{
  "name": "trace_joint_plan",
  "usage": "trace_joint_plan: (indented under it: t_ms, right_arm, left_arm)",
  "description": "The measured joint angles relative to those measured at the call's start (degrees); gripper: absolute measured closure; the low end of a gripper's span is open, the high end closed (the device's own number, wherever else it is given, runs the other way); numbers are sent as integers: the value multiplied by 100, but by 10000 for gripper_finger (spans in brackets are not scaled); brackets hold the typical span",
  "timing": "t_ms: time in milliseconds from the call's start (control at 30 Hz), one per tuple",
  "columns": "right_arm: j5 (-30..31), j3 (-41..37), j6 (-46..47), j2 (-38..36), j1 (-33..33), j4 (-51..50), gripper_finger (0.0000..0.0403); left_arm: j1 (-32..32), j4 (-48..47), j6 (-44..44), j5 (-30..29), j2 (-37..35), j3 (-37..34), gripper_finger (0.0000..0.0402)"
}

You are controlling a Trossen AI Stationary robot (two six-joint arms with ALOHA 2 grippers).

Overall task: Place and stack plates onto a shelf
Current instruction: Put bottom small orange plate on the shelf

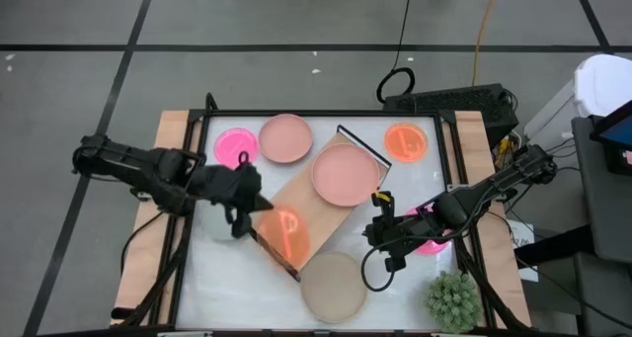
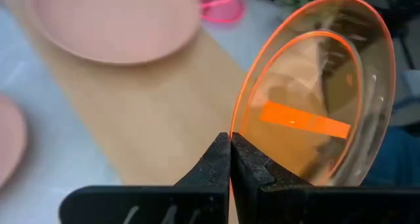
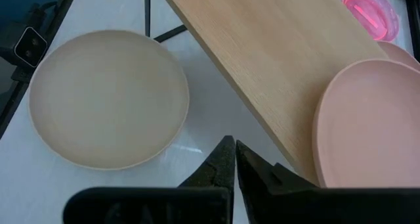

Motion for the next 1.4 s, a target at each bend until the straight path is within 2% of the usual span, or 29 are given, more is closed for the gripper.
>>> trace_joint_plan:
  t_ms: [167,533,667,1033,1400]
  right_arm:
    - [-2,0,24,0,-1,-79,403]
    - [-3,0,43,0,-1,-168,403]
    - [-4,0,44,0,-1,-168,403]
    - [-4,0,44,0,-1,-168,403]
    - [-4,0,55,0,-1,-173,403]
  left_arm:
    - [511,-45,-10,-9,71,0,401]
    - [1033,-449,-11,218,612,-9,401]
    - [1205,-419,7,610,766,-9,401]
    - [1514,-546,-12,828,929,-11,401]
    - [1522,-703,-12,942,1085,-15,389]
